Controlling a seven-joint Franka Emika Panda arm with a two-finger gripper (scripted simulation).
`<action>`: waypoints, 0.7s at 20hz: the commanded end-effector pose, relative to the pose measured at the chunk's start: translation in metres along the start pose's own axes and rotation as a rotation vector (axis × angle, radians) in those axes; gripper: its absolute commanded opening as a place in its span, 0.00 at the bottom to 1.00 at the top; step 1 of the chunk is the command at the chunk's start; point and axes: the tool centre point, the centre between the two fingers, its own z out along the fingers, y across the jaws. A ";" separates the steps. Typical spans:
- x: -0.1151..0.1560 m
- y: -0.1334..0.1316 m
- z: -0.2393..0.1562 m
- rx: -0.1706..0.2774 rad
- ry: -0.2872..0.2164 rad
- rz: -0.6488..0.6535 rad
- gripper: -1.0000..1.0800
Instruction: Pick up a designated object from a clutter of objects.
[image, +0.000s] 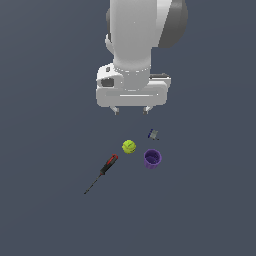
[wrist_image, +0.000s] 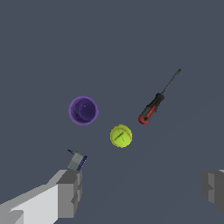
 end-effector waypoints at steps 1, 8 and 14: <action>0.000 0.000 0.000 0.000 0.000 0.000 0.62; -0.004 0.011 -0.002 -0.013 -0.007 0.000 0.62; -0.002 0.008 0.001 -0.013 -0.007 -0.003 0.62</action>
